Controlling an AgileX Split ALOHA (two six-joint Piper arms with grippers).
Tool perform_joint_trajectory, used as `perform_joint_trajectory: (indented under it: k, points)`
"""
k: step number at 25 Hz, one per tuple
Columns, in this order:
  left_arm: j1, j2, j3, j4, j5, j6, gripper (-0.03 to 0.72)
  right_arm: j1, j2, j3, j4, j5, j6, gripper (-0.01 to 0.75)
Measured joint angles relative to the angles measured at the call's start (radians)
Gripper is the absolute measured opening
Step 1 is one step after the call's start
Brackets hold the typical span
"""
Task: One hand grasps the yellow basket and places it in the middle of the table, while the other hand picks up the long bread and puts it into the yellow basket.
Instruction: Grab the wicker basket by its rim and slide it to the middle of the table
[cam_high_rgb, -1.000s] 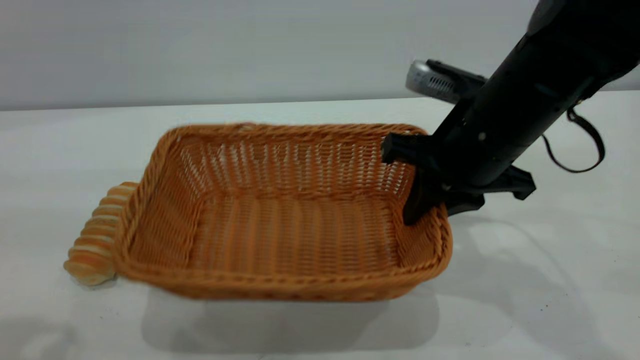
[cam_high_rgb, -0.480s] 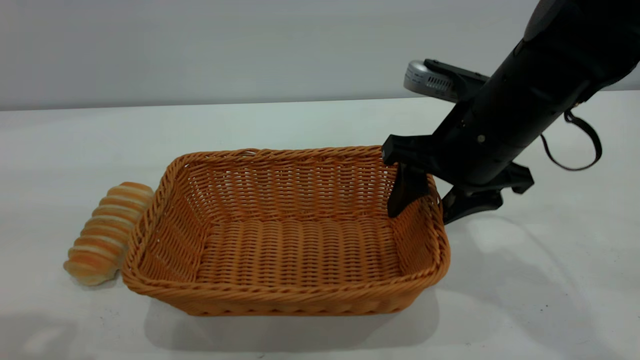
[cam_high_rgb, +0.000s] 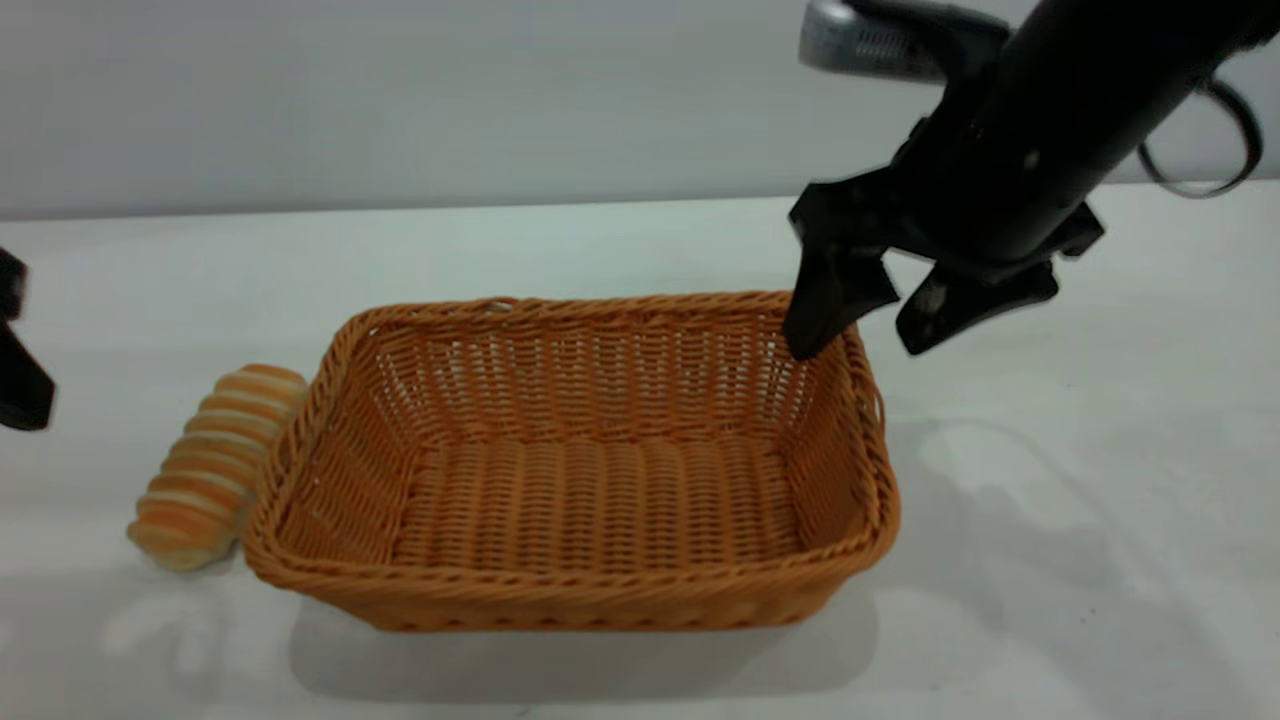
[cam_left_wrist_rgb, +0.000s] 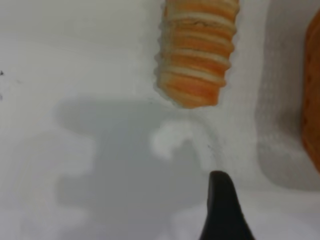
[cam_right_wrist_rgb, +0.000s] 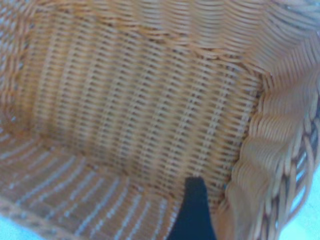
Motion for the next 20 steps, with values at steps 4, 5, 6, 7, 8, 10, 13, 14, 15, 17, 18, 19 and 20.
perform_joint_trajectory:
  k: [4, 5, 6, 7, 8, 10, 13, 14, 15, 17, 18, 19, 20]
  points:
    - [0.0, 0.116, -0.074, 0.0, -0.004, 0.045, 0.529, 0.0, -0.05, 0.0, -0.032, 0.079, 0.0, 0.642]
    - [0.0, 0.144, -0.097, 0.0, -0.004, 0.051, 0.529, 0.0, -0.058, 0.0, -0.039, 0.102, 0.0, 0.641]
    - [0.0, 0.166, -0.121, 0.0, -0.005, 0.053, 0.529, 0.0, -0.066, 0.0, -0.044, 0.125, 0.0, 0.64]
    - [0.0, 0.193, -0.142, 0.0, -0.005, 0.054, 0.529, 0.0, -0.073, 0.0, -0.046, 0.148, 0.0, 0.639]
    - [0.0, 0.219, -0.165, 0.001, -0.006, 0.058, 0.529, 0.0, -0.08, 0.0, -0.047, 0.165, 0.0, 0.638]
    - [0.0, 0.266, -0.208, 0.002, -0.006, 0.074, 0.529, 0.0, -0.095, 0.0, -0.052, 0.201, 0.0, 0.635]
    - [0.0, 0.342, -0.27, 0.002, -0.001, 0.092, 0.529, 0.0, -0.117, 0.0, -0.053, 0.249, 0.0, 0.626]
    - [0.0, 0.369, -0.29, 0.002, 0.0, 0.094, 0.529, 0.0, -0.123, 0.0, -0.054, 0.265, 0.0, 0.624]
    - [0.0, 0.398, -0.306, 0.002, 0.0, 0.095, 0.529, 0.0, -0.131, 0.0, -0.055, 0.277, 0.0, 0.621]
    - [0.0, 0.451, -0.342, 0.008, 0.008, 0.097, 0.529, 0.0, -0.146, 0.0, -0.059, 0.305, 0.0, 0.615]
    - [0.0, 0.48, -0.356, 0.015, 0.013, 0.097, 0.529, 0.0, -0.153, 0.0, -0.064, 0.318, 0.0, 0.612]
    - [0.0, 0.508, -0.373, 0.019, 0.019, 0.098, 0.529, 0.0, -0.162, 0.0, -0.07, 0.327, 0.0, 0.611]
    - [0.0, 0.532, -0.388, 0.021, 0.02, 0.098, 0.529, 0.0, -0.171, 0.0, -0.078, 0.337, 0.0, 0.608]
